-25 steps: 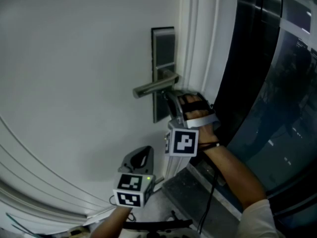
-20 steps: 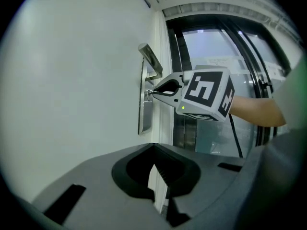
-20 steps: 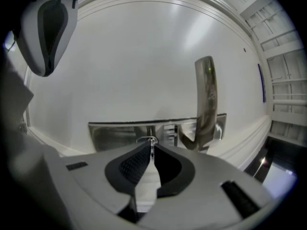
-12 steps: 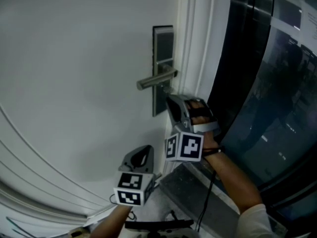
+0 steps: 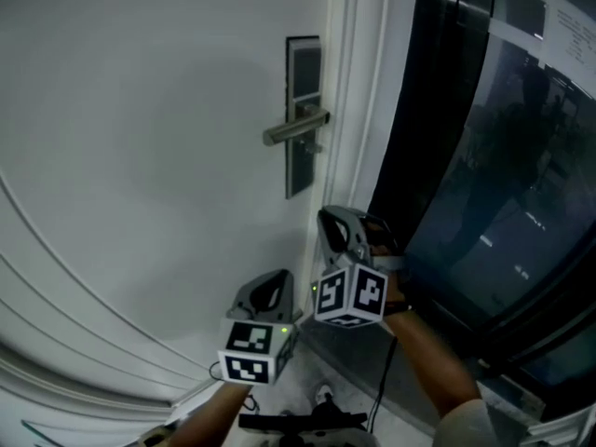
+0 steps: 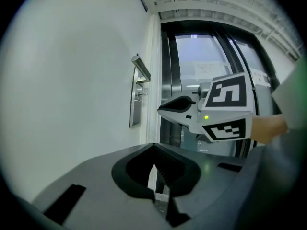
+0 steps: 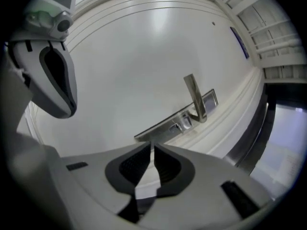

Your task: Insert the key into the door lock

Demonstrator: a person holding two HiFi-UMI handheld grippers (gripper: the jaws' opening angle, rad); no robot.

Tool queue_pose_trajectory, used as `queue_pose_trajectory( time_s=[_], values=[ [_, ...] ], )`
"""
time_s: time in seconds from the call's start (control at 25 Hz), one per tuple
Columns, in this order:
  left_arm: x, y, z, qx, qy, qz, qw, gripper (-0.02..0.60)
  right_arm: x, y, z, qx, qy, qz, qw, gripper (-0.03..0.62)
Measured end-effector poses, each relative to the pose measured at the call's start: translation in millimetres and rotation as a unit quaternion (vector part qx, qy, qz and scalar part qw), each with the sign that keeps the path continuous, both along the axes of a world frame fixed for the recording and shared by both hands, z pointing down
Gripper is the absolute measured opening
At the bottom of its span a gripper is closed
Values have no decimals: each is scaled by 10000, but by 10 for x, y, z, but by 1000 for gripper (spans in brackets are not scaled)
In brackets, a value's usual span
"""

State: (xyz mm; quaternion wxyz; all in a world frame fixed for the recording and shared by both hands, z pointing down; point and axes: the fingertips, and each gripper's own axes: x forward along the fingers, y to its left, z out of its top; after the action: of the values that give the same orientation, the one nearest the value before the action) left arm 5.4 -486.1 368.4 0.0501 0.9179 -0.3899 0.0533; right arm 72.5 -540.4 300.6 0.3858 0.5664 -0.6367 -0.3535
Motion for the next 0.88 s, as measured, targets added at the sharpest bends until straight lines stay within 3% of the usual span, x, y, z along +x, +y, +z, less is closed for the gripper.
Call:
queue_pose_trajectory(
  time_s=[0.4, 0.72, 0.88],
  values=[
    [92, 342, 98, -133, 31, 253, 9996, 3, -34, 643, 347, -497, -1589, 120, 9860, 12],
    [338, 581, 164, -142, -14, 289, 9995, 3, 18, 1091, 614, -919, -3059, 10, 9476, 8],
    [494, 779, 186, -119, -71, 216, 9997, 3, 100, 1370, 654, -1049, -3940, -92, 9131, 8]
  ],
)
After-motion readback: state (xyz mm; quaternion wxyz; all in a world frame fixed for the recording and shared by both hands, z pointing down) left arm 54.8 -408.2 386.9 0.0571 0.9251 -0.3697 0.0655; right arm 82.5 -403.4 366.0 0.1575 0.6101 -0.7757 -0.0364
